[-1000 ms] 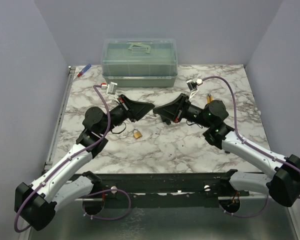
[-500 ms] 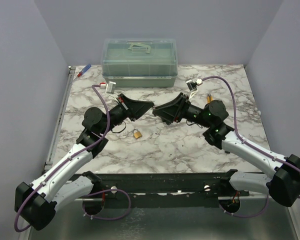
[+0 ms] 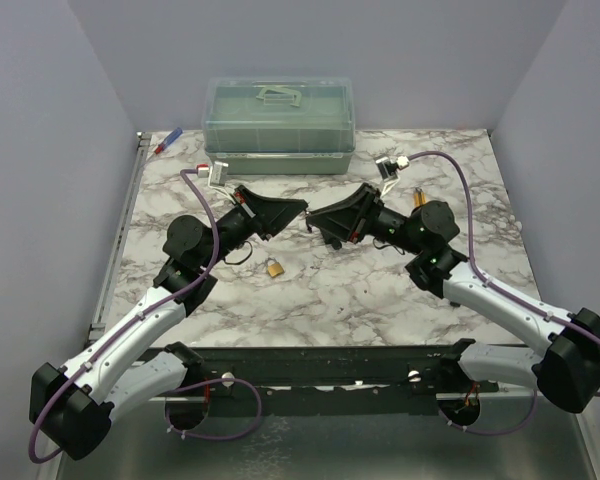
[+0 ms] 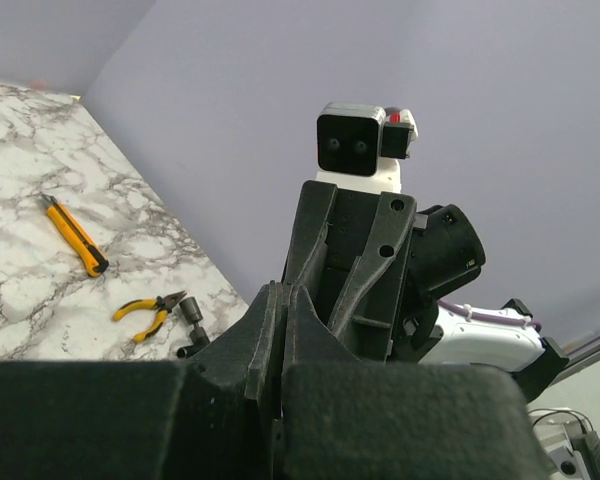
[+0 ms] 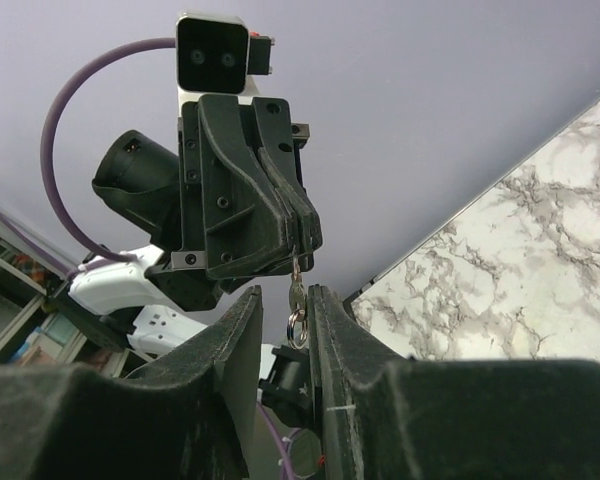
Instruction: Unlock with the key
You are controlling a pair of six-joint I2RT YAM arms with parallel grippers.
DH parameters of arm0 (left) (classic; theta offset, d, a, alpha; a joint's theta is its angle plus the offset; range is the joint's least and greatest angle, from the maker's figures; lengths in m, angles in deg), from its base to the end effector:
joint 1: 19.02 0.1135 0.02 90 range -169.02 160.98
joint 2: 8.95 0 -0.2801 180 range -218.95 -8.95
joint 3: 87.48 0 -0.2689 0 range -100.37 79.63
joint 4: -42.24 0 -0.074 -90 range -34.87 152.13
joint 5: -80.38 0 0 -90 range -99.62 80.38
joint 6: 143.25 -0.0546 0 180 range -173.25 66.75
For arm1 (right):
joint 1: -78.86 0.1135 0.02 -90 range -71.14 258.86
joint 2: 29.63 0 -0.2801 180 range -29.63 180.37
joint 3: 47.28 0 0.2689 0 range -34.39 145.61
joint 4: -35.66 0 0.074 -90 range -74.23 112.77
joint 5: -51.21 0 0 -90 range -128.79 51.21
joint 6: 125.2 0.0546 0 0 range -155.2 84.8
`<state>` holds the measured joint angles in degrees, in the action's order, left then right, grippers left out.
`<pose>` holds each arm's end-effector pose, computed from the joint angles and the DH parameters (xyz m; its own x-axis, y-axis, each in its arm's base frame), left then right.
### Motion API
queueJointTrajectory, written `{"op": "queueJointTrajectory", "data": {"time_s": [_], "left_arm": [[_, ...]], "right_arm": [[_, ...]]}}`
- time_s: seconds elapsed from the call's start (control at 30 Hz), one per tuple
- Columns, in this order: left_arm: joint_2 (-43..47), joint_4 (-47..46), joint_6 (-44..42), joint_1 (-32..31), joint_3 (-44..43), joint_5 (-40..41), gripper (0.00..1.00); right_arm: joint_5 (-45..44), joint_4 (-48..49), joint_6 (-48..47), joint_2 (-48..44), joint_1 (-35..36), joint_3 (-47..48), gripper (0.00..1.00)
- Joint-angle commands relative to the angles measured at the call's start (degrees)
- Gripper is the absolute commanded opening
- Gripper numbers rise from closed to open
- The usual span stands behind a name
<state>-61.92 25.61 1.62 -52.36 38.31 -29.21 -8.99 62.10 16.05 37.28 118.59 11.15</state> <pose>0.1901 -0.1469 0.3814 -0.4940 -0.5973 -0.6318 0.6610 0.2141 -0.7192 0.2069 0.2072 0.3689 -0.5677 0.4082 -0.7149 -0.7597 0.0749 0.6460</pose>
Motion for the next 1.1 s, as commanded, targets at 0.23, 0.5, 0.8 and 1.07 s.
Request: {"op": "queueJointTrajectory", "data": {"time_s": [0.23,0.5,0.8,1.07], "left_arm": [[-0.1,-2.1,0.1,0.1,1.0,1.9,0.00],[0.1,-2.2,0.2,0.1,1.4,2.1,0.00],[0.5,-2.5,0.5,0.2,2.0,2.0,0.00],[1.1,-2.7,0.6,0.2,2.8,2.4,0.01]], "right_arm": [[0.5,3.1,0.9,1.8,0.0,0.8,0.27],[-0.1,3.3,0.7,1.8,0.0,0.8,0.23],[-0.2,4.0,0.7,1.9,0.0,0.9,0.13],[-0.5,4.3,0.4,1.4,0.0,0.0,0.00]]}}
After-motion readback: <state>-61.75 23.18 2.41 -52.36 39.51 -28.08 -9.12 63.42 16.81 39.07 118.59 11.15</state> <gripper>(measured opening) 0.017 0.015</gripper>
